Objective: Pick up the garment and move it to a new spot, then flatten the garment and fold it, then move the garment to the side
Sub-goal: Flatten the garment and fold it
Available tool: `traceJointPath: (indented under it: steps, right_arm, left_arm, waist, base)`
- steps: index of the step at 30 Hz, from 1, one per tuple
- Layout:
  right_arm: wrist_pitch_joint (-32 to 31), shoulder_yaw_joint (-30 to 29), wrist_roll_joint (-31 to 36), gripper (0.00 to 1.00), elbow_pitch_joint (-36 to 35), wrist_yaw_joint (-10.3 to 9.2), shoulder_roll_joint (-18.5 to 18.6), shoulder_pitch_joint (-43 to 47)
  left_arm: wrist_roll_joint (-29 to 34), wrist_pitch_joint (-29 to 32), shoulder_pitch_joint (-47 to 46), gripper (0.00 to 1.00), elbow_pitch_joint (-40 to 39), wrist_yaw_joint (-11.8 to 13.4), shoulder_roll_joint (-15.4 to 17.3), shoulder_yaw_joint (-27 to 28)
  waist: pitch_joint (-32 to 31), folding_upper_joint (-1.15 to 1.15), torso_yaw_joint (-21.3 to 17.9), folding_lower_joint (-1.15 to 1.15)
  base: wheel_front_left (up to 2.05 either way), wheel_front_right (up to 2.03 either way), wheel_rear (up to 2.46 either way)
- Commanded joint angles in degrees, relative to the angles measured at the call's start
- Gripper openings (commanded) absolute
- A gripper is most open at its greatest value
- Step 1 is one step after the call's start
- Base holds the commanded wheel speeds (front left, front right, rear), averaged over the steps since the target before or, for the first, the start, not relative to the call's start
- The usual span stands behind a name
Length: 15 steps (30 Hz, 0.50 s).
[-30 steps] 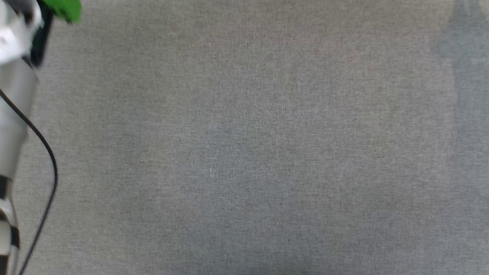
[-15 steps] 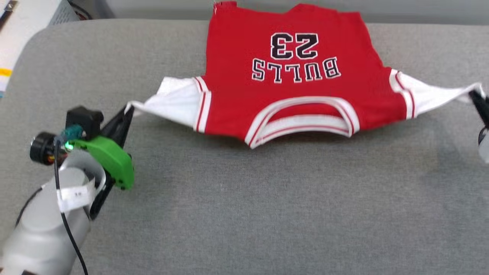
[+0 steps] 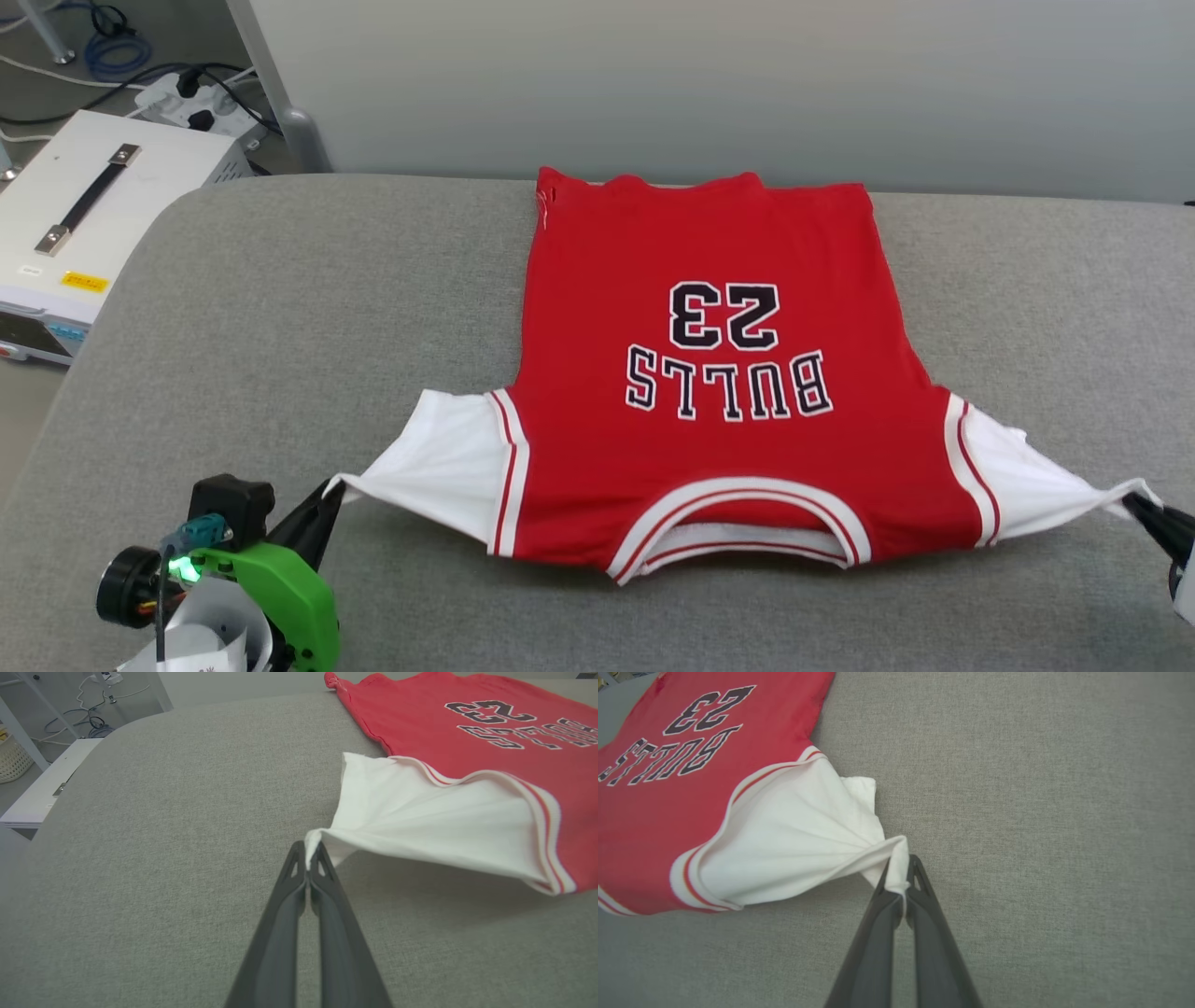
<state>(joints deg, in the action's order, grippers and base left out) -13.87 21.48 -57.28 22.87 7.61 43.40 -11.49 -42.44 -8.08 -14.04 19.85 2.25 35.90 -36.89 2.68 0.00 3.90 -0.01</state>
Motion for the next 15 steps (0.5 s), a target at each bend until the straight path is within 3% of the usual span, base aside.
traceJointPath:
  steps: [1,5,15]
  right_arm:
    - [-0.86,-1.46,-0.54,0.0,-0.7,-0.12,0.85,2.8]
    - [-3.53,-4.61,-0.88,0.0,-3.19,-0.12,0.4,8.88]
    - [-7.89,-14.44,2.26,0.0,-9.07,-0.12,-4.21,17.35]
  left_arm:
    - [-0.8,0.74,1.95,0.0,-1.18,1.32,1.65,0.53]
    - [-1.9,2.46,5.54,0.0,-5.73,2.78,2.94,0.28]
    - [-3.72,2.56,9.42,0.0,-12.05,5.72,2.19,0.55]
  waist:
    - [-1.47,0.0,0.8,0.01]
    - [-2.08,0.0,1.1,0.01]
    - [-0.8,0.0,1.6,0.01]
  base:
    - [0.0,0.0,0.0]
    - [0.0,0.0,0.0]
    - [0.0,0.0,0.0]
